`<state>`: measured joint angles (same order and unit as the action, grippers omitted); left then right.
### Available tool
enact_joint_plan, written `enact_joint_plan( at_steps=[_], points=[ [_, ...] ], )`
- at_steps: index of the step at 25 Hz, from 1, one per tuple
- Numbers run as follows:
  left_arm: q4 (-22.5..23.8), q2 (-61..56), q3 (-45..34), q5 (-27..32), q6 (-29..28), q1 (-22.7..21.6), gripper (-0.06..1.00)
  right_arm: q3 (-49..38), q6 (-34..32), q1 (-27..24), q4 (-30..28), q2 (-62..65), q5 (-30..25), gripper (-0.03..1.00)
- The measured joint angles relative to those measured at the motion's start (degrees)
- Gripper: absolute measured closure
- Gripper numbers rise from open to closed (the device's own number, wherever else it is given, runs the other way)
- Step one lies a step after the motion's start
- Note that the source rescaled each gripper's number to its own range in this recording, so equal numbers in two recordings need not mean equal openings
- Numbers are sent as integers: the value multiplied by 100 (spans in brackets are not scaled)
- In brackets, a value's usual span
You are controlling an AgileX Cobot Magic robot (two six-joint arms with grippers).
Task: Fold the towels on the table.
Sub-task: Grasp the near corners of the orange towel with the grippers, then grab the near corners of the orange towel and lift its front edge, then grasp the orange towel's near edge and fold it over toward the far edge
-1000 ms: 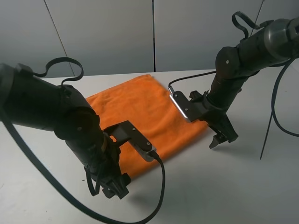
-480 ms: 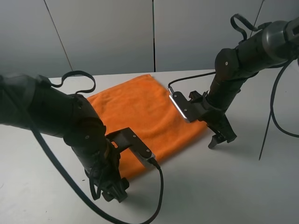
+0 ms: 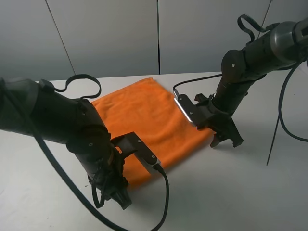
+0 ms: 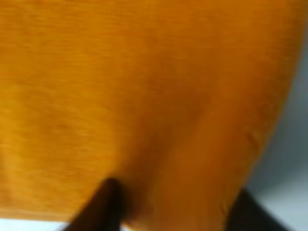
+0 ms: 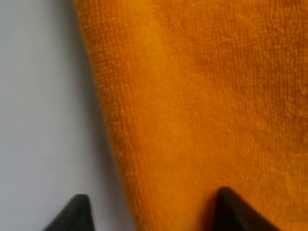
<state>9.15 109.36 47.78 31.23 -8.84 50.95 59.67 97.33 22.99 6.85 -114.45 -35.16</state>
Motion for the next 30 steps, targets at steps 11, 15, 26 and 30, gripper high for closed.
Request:
enact_joint_plan(
  at_steps=[11,15,26,30],
  points=[
    [200,11,0,27,-55,0,94,0,-23,0,-1,0,35,97],
    [200,11,0,62,178,0,94,9,-272,0,111,0,-61,97],
    [1073,-14,1,773,1389,-113,94,9,-1634,0,875,424,-1137,97],
    [1100,-205,1,876,1995,-423,94,9,-2211,0,1149,671,-1431,97]
  ],
)
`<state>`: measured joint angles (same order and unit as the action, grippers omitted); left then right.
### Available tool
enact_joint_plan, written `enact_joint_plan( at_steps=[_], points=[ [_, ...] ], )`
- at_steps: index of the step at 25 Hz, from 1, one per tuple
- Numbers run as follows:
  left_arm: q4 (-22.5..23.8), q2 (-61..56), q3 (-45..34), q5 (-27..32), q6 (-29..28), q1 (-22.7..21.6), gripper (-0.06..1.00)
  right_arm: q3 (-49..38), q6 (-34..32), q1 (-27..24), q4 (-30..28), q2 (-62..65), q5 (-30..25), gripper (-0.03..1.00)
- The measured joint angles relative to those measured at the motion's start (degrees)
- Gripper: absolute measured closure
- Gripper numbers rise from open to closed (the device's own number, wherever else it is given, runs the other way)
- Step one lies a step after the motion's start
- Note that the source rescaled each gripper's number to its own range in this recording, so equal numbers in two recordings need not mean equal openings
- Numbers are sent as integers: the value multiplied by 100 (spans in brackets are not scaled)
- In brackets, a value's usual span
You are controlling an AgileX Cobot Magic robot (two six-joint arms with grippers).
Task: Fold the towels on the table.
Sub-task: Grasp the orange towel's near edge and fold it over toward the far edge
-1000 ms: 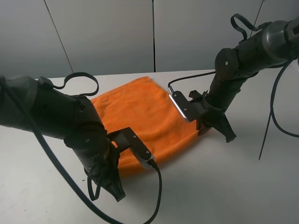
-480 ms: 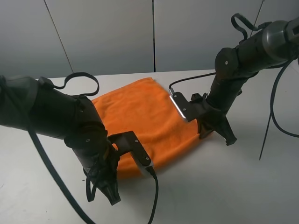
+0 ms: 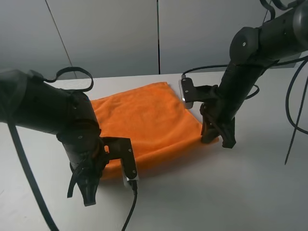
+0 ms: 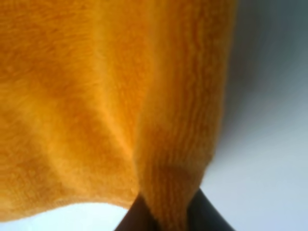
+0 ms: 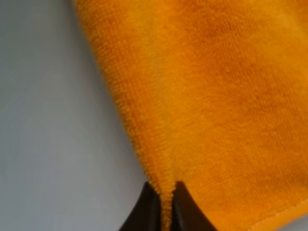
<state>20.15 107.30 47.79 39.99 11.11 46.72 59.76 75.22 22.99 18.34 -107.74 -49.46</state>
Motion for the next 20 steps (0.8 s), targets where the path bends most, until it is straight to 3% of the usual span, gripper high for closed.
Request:
enact_joint_plan(
  at_steps=[3,8,14,20],
  points=[
    [-57,-182,-5,26,276,-357,94,0,-258,0,273,55,-262,97],
    [-510,-480,-69,56,1458,-801,94,0,-766,161,494,138,-555,97],
    [-538,-698,-171,282,2013,-837,94,0,-1633,639,580,138,-847,97],
    [-421,-1188,-604,273,2279,-837,94,0,-2088,759,649,142,-935,96]
  ],
)
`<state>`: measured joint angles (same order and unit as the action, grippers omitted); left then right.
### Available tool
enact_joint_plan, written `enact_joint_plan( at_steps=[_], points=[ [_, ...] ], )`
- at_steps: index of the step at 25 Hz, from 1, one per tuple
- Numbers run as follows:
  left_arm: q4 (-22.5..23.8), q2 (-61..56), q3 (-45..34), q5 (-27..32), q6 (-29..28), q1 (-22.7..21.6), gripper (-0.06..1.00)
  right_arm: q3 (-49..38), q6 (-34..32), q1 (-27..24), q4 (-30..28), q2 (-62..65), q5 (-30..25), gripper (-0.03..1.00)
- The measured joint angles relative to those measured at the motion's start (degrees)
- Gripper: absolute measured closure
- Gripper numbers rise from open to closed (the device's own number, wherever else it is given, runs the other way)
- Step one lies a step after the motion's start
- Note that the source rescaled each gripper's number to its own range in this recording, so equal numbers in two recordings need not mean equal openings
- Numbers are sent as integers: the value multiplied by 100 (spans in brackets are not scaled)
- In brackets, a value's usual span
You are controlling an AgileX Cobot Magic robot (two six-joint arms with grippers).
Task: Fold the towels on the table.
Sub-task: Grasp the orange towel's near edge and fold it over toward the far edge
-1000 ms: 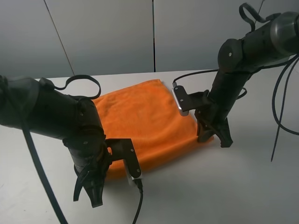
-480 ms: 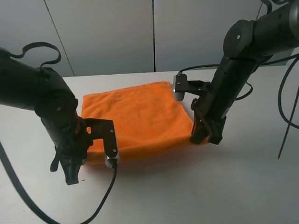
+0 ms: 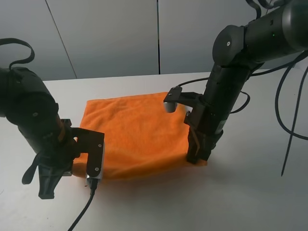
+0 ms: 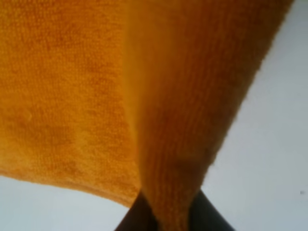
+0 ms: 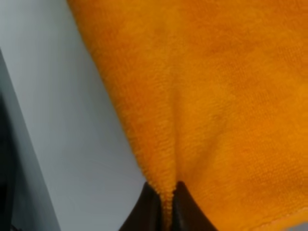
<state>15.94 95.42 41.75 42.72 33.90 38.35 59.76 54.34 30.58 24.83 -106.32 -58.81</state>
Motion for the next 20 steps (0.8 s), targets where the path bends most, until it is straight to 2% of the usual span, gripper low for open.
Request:
enact_joint_plan(
  at_steps=[4,10,15,20],
  points=[
    [-4,-350,-278,-29,26,-185,94,-135,-39,10,123,137,81,96],
    [-45,-856,-490,-369,56,-727,94,-379,401,10,488,513,701,96],
    [96,-914,-500,-588,56,-1070,94,-403,721,22,642,522,1190,96],
    [349,-918,-480,-799,61,-1164,94,-403,842,22,622,522,1574,96]
  ],
)
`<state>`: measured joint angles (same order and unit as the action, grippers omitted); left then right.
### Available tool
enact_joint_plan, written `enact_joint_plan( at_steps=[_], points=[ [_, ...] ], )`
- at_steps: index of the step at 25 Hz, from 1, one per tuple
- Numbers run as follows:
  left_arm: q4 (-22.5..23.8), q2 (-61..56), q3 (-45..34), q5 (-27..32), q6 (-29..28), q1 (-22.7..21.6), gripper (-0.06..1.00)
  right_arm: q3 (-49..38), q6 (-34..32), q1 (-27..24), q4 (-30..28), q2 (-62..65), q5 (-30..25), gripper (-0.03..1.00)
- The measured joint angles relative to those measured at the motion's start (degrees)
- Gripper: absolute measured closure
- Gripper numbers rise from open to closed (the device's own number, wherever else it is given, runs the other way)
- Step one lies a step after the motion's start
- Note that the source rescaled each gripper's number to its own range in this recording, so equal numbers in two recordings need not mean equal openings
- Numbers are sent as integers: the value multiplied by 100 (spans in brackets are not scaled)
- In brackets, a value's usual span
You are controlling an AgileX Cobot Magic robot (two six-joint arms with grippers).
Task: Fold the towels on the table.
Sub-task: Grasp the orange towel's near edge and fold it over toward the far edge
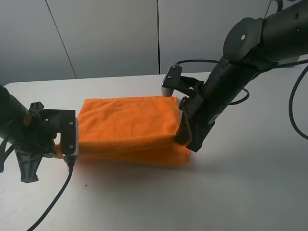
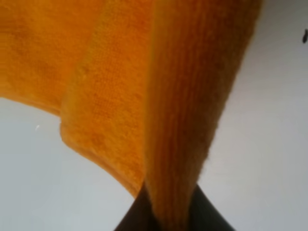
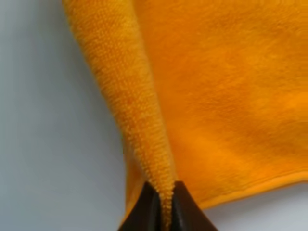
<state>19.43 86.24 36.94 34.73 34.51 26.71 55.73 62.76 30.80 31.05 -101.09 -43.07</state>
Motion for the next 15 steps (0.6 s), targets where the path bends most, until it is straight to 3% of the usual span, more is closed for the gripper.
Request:
enact_joint_plan(
  at_steps=[6,11,15],
  points=[
    [427,0,101,-136,-305,-25,94,81,114,0,-92,0,318,96],
    [725,0,121,-293,-803,-28,94,382,130,0,-593,0,630,96],
    [1284,0,144,-508,-1617,-28,94,563,130,0,-1025,0,907,96]
  ],
)
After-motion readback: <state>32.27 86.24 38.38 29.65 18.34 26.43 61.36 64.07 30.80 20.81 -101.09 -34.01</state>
